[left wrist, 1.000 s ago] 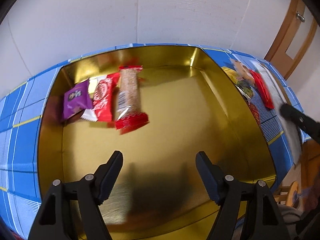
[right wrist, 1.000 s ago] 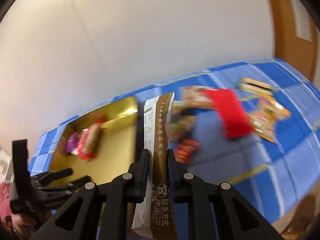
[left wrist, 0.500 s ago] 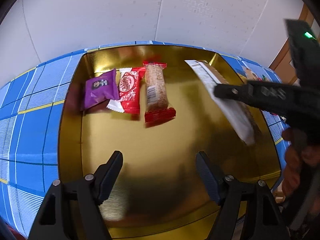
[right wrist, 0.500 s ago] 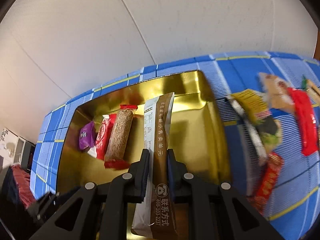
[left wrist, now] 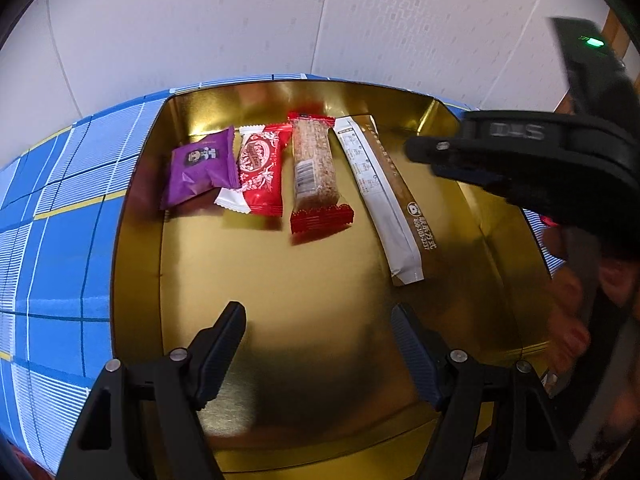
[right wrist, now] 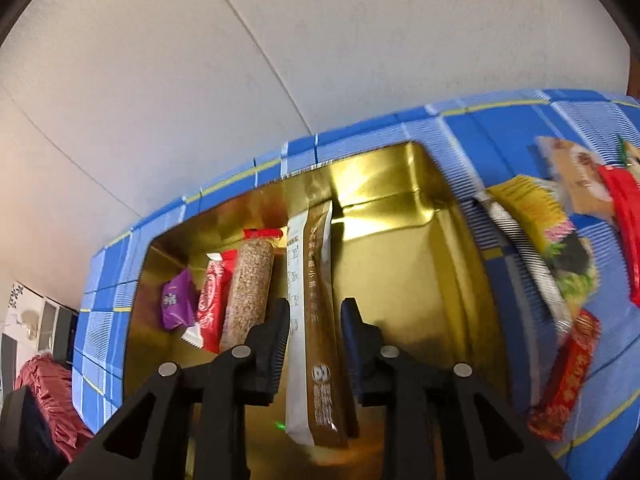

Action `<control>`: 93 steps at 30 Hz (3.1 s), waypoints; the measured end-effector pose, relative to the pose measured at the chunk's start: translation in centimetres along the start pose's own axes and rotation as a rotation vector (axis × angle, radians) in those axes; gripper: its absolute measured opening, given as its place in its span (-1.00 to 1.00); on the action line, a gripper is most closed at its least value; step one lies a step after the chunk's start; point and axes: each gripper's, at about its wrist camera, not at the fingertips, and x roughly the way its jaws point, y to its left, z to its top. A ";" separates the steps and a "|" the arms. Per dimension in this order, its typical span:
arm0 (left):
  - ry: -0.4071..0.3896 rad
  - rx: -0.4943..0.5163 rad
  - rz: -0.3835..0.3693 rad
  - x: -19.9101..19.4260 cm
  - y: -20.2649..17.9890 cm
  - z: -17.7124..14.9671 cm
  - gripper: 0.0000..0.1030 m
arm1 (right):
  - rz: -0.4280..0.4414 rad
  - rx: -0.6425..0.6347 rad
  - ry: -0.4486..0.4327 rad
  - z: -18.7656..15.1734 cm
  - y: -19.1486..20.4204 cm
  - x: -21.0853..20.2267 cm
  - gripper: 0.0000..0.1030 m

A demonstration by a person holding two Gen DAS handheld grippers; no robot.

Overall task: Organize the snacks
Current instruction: 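Lower the white-brown stick pack into the tray and open the right gripper, then reach the left gripper to the red packet and grasp it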

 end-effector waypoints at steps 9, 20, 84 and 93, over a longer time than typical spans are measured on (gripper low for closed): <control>-0.011 0.031 -0.016 -1.0 -2.0 -0.8 0.47 | -0.089 -0.067 -0.152 -1.5 -1.1 -6.7 -0.48; -0.039 0.109 -0.033 -2.2 -5.5 -1.5 0.57 | -0.258 0.163 -0.275 -5.6 -11.9 -11.9 -0.47; 0.018 0.314 -0.072 7.6 -26.4 1.9 -0.55 | -0.173 0.517 -0.471 -12.3 -25.0 -16.2 -0.47; 0.005 0.254 -0.106 7.5 -25.5 2.0 -0.54 | -0.194 0.517 -0.451 -11.8 -25.9 -16.3 -0.47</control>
